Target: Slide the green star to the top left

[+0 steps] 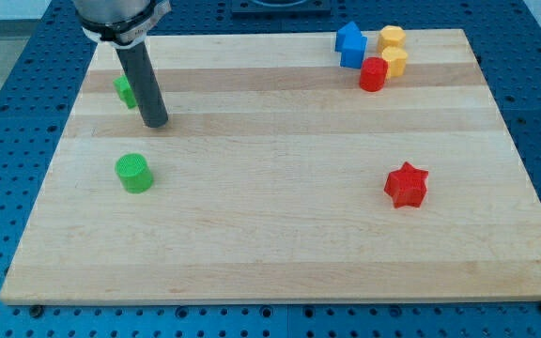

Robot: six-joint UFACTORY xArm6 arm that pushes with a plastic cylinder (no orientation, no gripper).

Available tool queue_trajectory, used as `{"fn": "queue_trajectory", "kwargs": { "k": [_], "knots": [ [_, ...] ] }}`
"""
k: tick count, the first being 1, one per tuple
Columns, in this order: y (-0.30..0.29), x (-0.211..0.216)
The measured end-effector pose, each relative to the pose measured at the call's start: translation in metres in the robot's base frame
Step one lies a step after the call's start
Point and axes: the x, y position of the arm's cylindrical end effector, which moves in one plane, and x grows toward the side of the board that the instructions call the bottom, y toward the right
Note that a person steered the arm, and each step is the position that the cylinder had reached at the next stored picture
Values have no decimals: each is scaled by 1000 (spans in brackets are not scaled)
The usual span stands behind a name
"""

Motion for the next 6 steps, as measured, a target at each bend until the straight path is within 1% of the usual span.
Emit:
{"fn": "queue_trajectory", "kwargs": {
  "k": [2,3,4,5,6],
  "knots": [
    [-9,-41],
    [-12,-43],
    [-13,-30],
    [-23,-26],
    [-51,-25]
  ]
}}
